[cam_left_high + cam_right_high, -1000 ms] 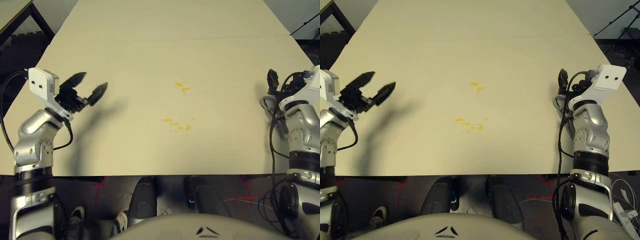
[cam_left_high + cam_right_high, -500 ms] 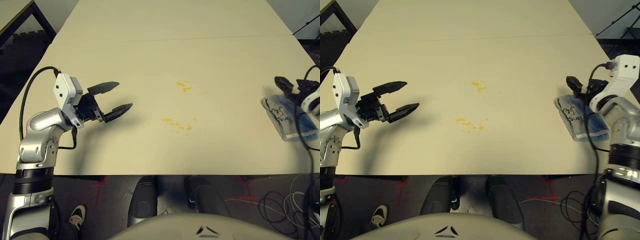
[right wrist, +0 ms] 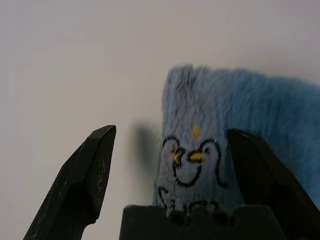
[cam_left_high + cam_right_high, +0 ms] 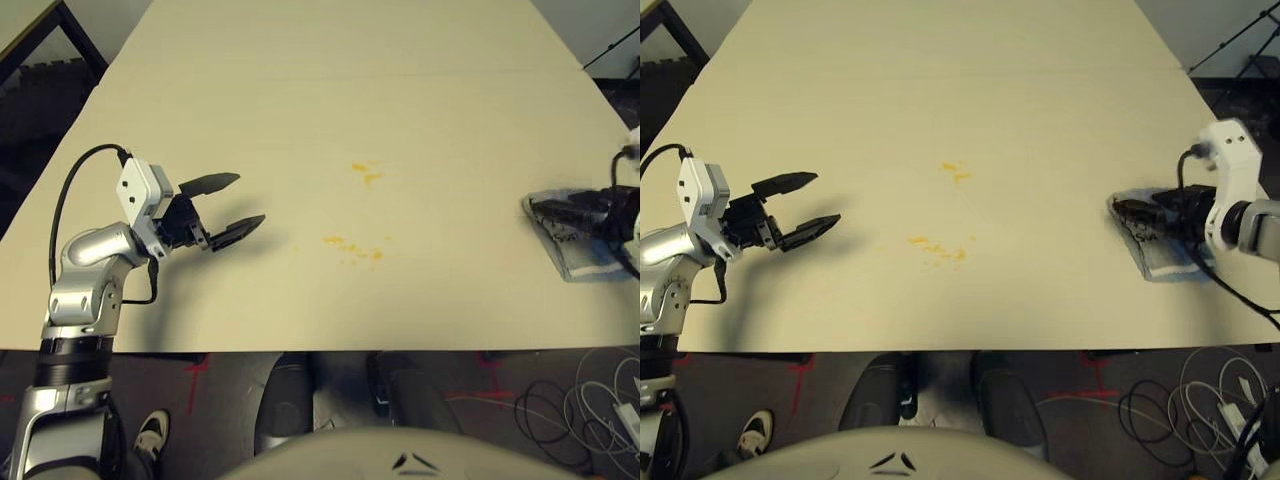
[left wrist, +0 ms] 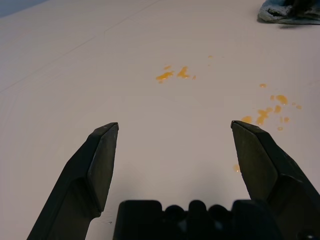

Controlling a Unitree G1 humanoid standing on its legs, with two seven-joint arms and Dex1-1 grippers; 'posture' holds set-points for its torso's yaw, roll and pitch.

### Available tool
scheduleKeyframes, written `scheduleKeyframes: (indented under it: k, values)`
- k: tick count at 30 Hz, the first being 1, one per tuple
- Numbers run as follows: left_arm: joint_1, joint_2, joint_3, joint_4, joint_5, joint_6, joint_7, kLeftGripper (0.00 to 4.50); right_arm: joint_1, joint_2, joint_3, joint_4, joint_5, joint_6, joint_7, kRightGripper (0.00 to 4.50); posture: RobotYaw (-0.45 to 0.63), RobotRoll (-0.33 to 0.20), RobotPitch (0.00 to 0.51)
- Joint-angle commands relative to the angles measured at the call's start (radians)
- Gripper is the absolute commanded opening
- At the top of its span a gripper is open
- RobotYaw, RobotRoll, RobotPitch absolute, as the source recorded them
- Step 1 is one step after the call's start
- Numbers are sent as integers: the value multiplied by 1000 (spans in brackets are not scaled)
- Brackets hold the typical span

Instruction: Wipe the water off the table with a rag.

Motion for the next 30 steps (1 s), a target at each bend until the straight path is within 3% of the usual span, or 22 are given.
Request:
scheduleKeyframes:
  k: [1, 8, 30]
  values:
    - [22, 2, -1, -22, 5, 4, 1, 4500, 28, 6, 26, 5, -53, -39, -23, 4485, 182, 0, 176]
    - [21, -2, -8, -40, 4, 13, 11, 4500, 54, -11, 27, 27, -110, -81, -36, 4485, 180, 0, 178]
    - [-19, -4, -26, -24, 1, 28, -6, 4500, 106, -78, -56, -2, -135, -108, -12, 4485, 143, 0, 197]
